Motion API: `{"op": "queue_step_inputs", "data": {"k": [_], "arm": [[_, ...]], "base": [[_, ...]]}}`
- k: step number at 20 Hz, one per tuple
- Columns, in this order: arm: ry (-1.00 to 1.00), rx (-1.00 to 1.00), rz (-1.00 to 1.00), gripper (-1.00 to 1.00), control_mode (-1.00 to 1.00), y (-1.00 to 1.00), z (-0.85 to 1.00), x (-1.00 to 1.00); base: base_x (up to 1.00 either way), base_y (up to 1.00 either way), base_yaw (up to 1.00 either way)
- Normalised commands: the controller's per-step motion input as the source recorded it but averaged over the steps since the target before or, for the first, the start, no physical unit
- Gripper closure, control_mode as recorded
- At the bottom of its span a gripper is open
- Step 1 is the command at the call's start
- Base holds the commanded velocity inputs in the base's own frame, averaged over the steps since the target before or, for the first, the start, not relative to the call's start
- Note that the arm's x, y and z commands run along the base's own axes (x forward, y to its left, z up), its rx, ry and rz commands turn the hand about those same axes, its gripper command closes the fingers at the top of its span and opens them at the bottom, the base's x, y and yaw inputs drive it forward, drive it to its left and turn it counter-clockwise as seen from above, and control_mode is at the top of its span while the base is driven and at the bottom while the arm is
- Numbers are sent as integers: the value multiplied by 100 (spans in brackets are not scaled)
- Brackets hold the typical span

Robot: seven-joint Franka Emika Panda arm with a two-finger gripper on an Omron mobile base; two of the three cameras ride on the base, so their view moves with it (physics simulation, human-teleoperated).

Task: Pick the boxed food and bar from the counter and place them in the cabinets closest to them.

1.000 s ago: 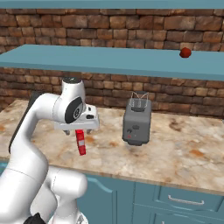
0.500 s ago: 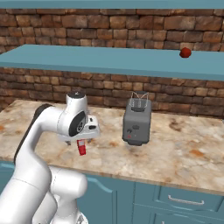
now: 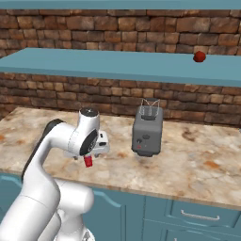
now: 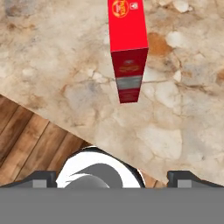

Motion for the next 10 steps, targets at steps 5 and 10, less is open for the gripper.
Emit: {"op": "queue_step_inputs", "data": {"k": [5,10], "arm": [[-3,6,0,-100,-100,3,-20,23],[-3,4,0,-100,-100,8,-19,26]], "base": [[0,0,0],[0,0,0]]}}
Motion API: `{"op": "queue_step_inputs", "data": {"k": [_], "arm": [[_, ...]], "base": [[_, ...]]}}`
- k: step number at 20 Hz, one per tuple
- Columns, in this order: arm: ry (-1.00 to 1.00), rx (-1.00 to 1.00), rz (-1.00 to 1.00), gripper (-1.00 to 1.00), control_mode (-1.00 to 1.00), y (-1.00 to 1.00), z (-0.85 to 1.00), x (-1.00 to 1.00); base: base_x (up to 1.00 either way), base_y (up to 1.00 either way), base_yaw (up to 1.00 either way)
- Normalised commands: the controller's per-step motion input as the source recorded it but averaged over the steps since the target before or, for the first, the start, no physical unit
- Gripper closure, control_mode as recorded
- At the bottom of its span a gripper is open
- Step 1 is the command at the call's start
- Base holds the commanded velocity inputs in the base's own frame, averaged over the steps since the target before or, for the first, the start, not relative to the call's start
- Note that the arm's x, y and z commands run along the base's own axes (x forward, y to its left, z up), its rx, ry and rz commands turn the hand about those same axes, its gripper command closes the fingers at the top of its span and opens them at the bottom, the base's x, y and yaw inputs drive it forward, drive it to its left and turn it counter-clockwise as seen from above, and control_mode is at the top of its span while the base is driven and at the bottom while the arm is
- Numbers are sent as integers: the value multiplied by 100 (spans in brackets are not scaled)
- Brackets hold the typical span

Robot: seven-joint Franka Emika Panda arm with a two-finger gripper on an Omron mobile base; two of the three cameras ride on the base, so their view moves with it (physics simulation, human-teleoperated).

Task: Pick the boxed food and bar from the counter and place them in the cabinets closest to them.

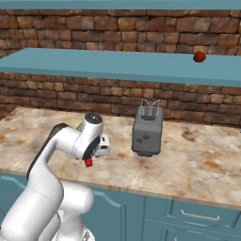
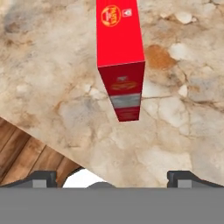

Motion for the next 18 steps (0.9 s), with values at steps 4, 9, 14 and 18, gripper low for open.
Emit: {"op": "queue_step_inputs", "data": {"k": [4,9,14,18], "arm": [[-3,4,0,-100,-100,6,-21,23],[-2,4,0,-100,-100,7,-17,26],[-1,3,0,-100,-100,6,-13,31],[-2,3,0,-100,-100,5,-11,25]], "base": [[0,0,0],[0,0,0],[0,0,0],[0,0,0]]}}
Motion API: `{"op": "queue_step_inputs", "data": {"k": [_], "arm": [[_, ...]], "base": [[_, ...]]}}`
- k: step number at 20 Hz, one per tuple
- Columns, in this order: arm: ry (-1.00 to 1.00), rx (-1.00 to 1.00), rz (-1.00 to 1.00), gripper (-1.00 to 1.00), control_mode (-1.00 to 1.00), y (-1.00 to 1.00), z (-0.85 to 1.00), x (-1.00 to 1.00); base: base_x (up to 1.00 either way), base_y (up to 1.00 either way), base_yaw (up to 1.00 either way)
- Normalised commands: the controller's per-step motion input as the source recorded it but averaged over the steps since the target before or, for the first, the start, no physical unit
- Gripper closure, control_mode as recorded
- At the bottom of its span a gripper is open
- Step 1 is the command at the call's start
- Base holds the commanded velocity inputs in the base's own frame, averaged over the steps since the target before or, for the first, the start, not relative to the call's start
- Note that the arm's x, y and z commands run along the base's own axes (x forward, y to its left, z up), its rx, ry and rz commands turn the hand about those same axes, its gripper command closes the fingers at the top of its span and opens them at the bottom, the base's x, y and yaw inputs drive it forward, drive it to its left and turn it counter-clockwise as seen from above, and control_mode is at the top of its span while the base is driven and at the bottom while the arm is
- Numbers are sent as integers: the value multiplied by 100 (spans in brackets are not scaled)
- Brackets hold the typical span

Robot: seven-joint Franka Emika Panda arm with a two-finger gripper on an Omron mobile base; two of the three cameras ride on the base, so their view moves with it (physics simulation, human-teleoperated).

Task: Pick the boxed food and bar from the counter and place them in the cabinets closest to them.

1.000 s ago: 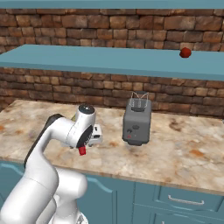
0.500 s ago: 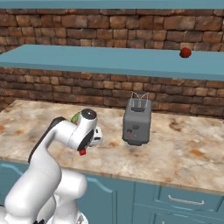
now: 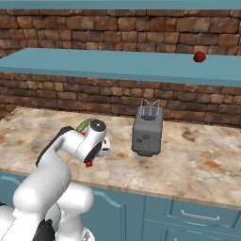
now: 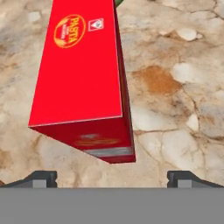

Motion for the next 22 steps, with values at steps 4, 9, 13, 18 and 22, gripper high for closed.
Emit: {"op": "queue_step_inputs", "data": {"k": [4,9,13,18,22], "arm": [[-1,1,0,-100,-100,6,-10,17],[0,3,0,-100,-100,1,-14,5],[-2,4,0,-100,-100,0,-15,0],[-5,1,0,-100,-100,2,-7,1],[-1,0,0,-100,-100,0,0,0]], "base": [[0,0,0],[0,0,0],[0,0,0],[0,0,0],[0,0,0]]}}
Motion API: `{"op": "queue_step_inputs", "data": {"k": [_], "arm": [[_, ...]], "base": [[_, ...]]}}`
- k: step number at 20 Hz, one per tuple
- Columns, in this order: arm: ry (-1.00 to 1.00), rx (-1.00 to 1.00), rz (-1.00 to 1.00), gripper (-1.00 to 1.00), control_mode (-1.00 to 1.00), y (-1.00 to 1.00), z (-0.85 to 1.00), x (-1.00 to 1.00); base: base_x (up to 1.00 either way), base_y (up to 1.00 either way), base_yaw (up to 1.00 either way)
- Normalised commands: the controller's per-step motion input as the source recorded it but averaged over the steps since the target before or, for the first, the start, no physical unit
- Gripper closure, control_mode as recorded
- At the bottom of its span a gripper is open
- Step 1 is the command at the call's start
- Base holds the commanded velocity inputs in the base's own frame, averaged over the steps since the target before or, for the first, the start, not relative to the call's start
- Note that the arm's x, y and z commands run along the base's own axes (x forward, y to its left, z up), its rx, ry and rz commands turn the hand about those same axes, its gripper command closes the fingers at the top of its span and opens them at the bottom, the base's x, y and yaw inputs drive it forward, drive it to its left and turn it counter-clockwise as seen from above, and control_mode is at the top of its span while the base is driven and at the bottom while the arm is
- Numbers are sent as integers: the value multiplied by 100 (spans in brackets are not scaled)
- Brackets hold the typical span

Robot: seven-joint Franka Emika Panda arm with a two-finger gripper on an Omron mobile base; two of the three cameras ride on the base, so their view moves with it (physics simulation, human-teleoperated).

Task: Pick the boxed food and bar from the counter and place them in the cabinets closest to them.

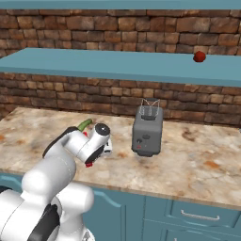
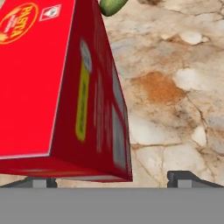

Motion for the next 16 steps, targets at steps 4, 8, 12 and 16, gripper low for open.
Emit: {"op": "queue_step_inputs", "data": {"k": [4,8,12,16], "arm": [[0,0,0,-100,-100,12,0,0],[0,0,0,-100,-100,28,0,0],[0,0,0,-100,-100,5,0,0],[0,0,0,-100,-100,0,-1,1]], "base": [[0,0,0],[0,0,0],[0,0,0],[0,0,0]]}}
